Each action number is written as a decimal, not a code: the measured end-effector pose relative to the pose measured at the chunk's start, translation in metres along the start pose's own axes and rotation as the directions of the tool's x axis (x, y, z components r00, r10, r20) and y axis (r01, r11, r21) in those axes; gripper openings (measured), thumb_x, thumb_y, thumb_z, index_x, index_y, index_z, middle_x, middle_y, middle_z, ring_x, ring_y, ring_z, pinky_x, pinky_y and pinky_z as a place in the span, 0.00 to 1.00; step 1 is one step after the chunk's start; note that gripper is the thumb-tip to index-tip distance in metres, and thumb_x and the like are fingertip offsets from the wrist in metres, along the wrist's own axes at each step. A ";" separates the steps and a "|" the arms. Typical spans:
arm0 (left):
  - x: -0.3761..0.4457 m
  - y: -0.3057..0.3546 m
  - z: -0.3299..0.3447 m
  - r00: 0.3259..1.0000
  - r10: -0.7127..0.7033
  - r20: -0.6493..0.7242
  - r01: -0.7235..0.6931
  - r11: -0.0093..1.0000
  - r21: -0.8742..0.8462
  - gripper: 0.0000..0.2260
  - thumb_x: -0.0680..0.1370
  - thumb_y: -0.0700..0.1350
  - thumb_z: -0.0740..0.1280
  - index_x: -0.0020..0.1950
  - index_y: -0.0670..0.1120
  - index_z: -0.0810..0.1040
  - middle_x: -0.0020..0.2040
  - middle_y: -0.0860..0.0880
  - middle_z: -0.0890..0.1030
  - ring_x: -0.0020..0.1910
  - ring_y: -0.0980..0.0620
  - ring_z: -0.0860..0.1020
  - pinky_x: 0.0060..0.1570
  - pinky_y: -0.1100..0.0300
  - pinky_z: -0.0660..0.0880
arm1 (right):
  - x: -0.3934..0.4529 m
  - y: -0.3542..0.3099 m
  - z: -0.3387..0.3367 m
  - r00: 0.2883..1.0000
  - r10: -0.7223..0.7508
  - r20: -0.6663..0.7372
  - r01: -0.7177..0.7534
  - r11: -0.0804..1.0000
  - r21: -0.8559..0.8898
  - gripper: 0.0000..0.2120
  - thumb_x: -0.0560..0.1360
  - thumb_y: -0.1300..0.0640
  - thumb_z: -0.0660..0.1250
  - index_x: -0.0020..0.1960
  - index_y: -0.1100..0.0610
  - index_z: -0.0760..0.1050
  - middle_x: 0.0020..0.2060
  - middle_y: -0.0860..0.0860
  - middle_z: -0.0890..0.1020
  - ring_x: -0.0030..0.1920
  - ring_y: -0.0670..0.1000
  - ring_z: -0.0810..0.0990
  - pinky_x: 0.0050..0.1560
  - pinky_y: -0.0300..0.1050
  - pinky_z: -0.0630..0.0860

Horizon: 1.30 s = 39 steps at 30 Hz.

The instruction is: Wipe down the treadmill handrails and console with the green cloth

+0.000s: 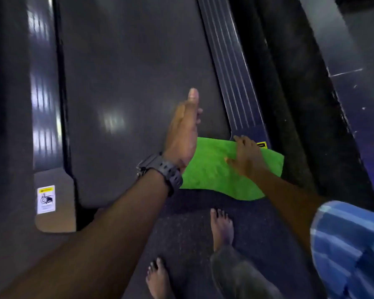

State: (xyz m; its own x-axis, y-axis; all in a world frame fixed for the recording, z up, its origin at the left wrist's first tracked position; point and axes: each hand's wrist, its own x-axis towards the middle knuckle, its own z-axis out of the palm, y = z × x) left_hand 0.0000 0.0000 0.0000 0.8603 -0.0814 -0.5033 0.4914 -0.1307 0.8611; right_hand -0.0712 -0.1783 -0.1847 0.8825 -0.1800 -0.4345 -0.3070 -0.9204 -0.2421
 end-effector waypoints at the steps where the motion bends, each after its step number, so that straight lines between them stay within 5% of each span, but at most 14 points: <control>1: 0.003 0.003 0.006 1.000 0.012 0.019 -0.012 1.000 0.002 0.23 0.68 0.71 0.53 0.50 0.57 0.75 0.53 0.54 0.80 0.51 0.54 0.78 0.55 0.49 0.73 | 0.001 0.000 0.000 1.000 -0.009 -0.013 0.008 0.998 -0.064 0.38 0.69 0.42 0.72 0.72 0.58 0.63 0.66 0.61 0.71 0.66 0.62 0.69 0.66 0.55 0.68; 5: 0.013 0.028 0.024 1.000 0.009 0.004 -0.009 0.999 -0.033 0.22 0.70 0.69 0.53 0.50 0.56 0.75 0.52 0.53 0.80 0.51 0.53 0.77 0.49 0.54 0.72 | -0.012 -0.005 -0.023 0.993 0.000 0.115 0.026 0.972 -0.232 0.23 0.73 0.41 0.67 0.60 0.55 0.71 0.53 0.57 0.81 0.55 0.59 0.80 0.53 0.52 0.74; 8: 0.006 0.070 0.029 0.998 0.056 0.002 -0.056 0.998 -0.012 0.23 0.70 0.69 0.54 0.51 0.55 0.76 0.52 0.52 0.81 0.51 0.53 0.78 0.49 0.54 0.72 | -0.024 -0.016 -0.076 0.968 -0.031 0.247 0.028 1.000 0.013 0.19 0.74 0.44 0.68 0.55 0.58 0.77 0.54 0.58 0.82 0.56 0.60 0.79 0.53 0.50 0.74; 12: -0.016 0.183 0.036 0.976 0.216 0.035 -0.214 0.976 -0.043 0.30 0.67 0.73 0.55 0.55 0.54 0.76 0.55 0.49 0.82 0.52 0.51 0.78 0.50 0.53 0.73 | -0.041 -0.042 -0.224 0.987 -0.092 0.130 0.035 0.921 0.389 0.11 0.74 0.53 0.69 0.55 0.56 0.77 0.52 0.55 0.82 0.56 0.55 0.79 0.57 0.45 0.71; 14: -0.035 0.260 0.040 0.952 0.304 0.034 -0.302 0.951 -0.062 0.31 0.65 0.74 0.55 0.55 0.53 0.77 0.54 0.48 0.82 0.52 0.50 0.78 0.50 0.52 0.72 | -0.057 -0.048 -0.318 0.996 -0.038 0.075 -0.013 0.813 0.583 0.13 0.75 0.56 0.69 0.58 0.54 0.76 0.52 0.51 0.81 0.55 0.51 0.79 0.57 0.45 0.74; 17: -0.072 0.385 0.052 0.897 0.438 0.057 -0.426 0.893 -0.143 0.25 0.72 0.71 0.59 0.51 0.51 0.76 0.50 0.47 0.81 0.46 0.49 0.75 0.45 0.55 0.70 | -0.084 -0.052 -0.460 0.999 0.026 -0.046 0.022 0.582 0.813 0.05 0.75 0.58 0.67 0.51 0.56 0.76 0.45 0.53 0.83 0.43 0.46 0.81 0.46 0.42 0.77; 20: -0.111 0.509 0.055 0.848 0.526 0.072 -0.493 0.831 -0.259 0.17 0.76 0.62 0.58 0.48 0.49 0.74 0.45 0.47 0.77 0.40 0.52 0.71 0.37 0.62 0.67 | -0.120 -0.062 -0.599 0.987 0.142 -0.081 0.039 0.275 0.961 0.10 0.76 0.53 0.66 0.52 0.58 0.80 0.45 0.58 0.85 0.45 0.54 0.83 0.50 0.49 0.81; 24: -0.136 0.621 0.050 0.717 0.695 0.060 -0.674 0.713 -0.193 0.26 0.68 0.73 0.57 0.50 0.54 0.76 0.50 0.48 0.80 0.46 0.50 0.75 0.48 0.50 0.71 | -0.147 -0.085 -0.734 0.964 0.187 -0.188 0.192 -0.004 0.981 0.14 0.78 0.54 0.63 0.51 0.63 0.81 0.42 0.62 0.85 0.39 0.58 0.85 0.41 0.48 0.81; 29: -0.146 0.704 0.042 0.605 0.796 0.011 -0.782 0.597 -0.181 0.25 0.71 0.73 0.55 0.49 0.54 0.75 0.47 0.51 0.79 0.42 0.53 0.75 0.46 0.51 0.72 | -0.150 -0.136 -0.837 0.920 0.158 -0.358 0.377 -0.109 0.920 0.16 0.75 0.50 0.65 0.53 0.62 0.81 0.42 0.61 0.85 0.40 0.59 0.85 0.39 0.51 0.82; 32: -0.135 0.724 0.039 0.576 0.818 0.004 -0.812 0.572 -0.118 0.26 0.72 0.73 0.52 0.48 0.53 0.74 0.48 0.48 0.79 0.44 0.51 0.76 0.53 0.45 0.74 | -0.140 -0.165 -0.867 0.881 0.175 -0.439 0.463 -0.134 0.876 0.20 0.73 0.50 0.68 0.60 0.59 0.79 0.50 0.62 0.84 0.47 0.61 0.84 0.41 0.55 0.81; 36: -0.101 0.743 0.035 0.577 0.816 0.026 -0.816 0.578 -0.008 0.35 0.69 0.76 0.49 0.56 0.51 0.75 0.55 0.45 0.80 0.53 0.46 0.80 0.58 0.41 0.76 | -0.110 -0.184 -0.883 0.857 0.171 -0.487 0.514 -0.194 0.836 0.20 0.71 0.51 0.70 0.59 0.59 0.79 0.49 0.62 0.84 0.44 0.61 0.84 0.40 0.55 0.81; 39: -0.068 0.752 0.036 0.574 0.819 0.013 -0.819 0.573 0.036 0.26 0.74 0.73 0.49 0.52 0.56 0.75 0.54 0.50 0.80 0.53 0.50 0.79 0.59 0.43 0.74 | -0.068 -0.189 -0.889 0.856 0.153 -0.494 0.517 -0.249 0.819 0.21 0.70 0.51 0.69 0.59 0.60 0.78 0.47 0.61 0.84 0.41 0.59 0.83 0.42 0.54 0.81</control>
State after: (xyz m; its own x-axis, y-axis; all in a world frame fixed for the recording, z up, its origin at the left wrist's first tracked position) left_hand 0.3057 -0.1282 0.6791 0.8944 -0.1661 0.4153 -0.4274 -0.0441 0.9030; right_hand 0.2435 -0.3006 0.6623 0.8843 -0.4666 0.0197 0.2413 0.4203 -0.8747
